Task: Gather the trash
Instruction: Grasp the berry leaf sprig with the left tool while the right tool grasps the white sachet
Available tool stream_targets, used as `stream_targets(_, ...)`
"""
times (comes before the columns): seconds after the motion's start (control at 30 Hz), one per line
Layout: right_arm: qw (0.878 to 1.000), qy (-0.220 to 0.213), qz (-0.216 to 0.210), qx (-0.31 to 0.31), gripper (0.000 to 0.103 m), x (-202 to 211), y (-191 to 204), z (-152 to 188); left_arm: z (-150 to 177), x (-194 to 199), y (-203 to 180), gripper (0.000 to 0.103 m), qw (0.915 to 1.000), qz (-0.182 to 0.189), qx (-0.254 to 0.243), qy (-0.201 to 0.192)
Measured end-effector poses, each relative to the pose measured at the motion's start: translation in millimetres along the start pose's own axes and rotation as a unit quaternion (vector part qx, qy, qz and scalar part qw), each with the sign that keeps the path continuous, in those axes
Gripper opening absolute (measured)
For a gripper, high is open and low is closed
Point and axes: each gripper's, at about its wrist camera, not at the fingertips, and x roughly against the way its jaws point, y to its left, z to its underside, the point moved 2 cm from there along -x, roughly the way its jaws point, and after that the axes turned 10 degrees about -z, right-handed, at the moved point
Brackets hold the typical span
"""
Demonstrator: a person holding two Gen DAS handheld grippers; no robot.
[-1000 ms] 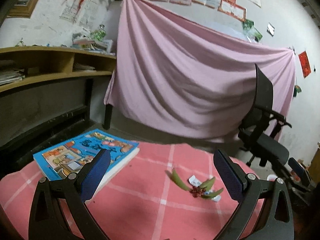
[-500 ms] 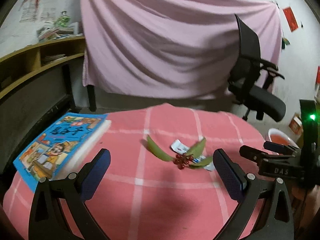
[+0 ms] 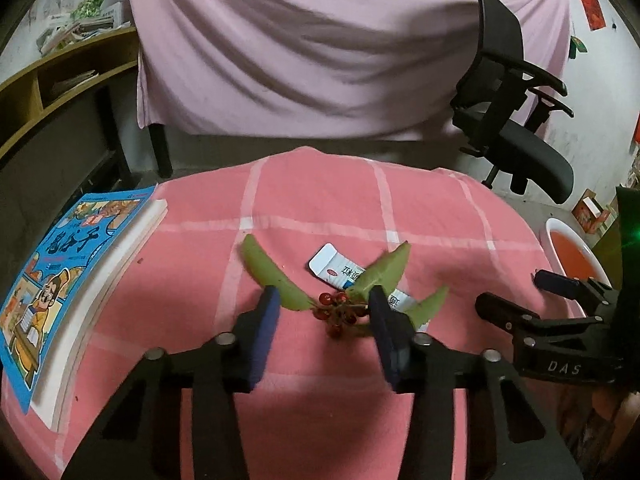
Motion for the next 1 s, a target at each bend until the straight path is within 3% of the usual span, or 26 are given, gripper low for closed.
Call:
stream_targets(0.1, 1.0, 0.007, 0.013, 0.009, 0.103, -3.8, 1.2, -2.8, 0.6, 2.9, 3.8, 0.013, 0.9999, 0.001, 0.011, -0.001)
stream_targets(0.3, 1.0, 0.005, 0.006, 0.008, 0.103, -3.9, 2.3, -4.1, 3.6, 10.9, 24.3, 0.01, 0.9984, -0.011, 0.055, -0.007)
stream_targets(0.5, 0.997, -0.012, -0.066, 0.035, 0.103, 1.2, 18.8, -7.2, 7.9, 20.3, 48.9, 0.009, 0.998, -0.011, 0.06, -0.013)
stream_targets(0.53, 0.996, -0.013, -0.076, 0.051, 0.101, 1.8, 27.4, -7.1, 8.9, 20.4, 55.7, 0.009, 0.9976, -0.01, 0.068, -0.01)
stream_targets(0.67, 0.99, -0.01, -0.086, 0.114, 0.074, -2.2, 62.8, -6.9, 9.2, 19.0, 76.2, 0.009, 0.9952, -0.014, 0.096, 0.005)
stream_targets(0.77, 0.986, 0.001, -0.092, 0.136, 0.068, -14.3, 81.0, -11.3, 9.3, 19.5, 89.2, 0.009, 0.9936, -0.018, 0.111, 0.011)
stream_targets(0.9, 0.986, 0.002, -0.114, 0.124, 0.065, -28.0, 86.6, -20.9, 10.3, 21.2, 98.6, 0.009, 0.9931, -0.015, 0.115, 0.015)
stream_targets(1.0, 0.983, -0.002, -0.137, 0.121, 0.057, -30.8, 90.9, -24.5, 11.7, 22.0, 102.0, 0.009, 0.9925, -0.015, 0.12, 0.018)
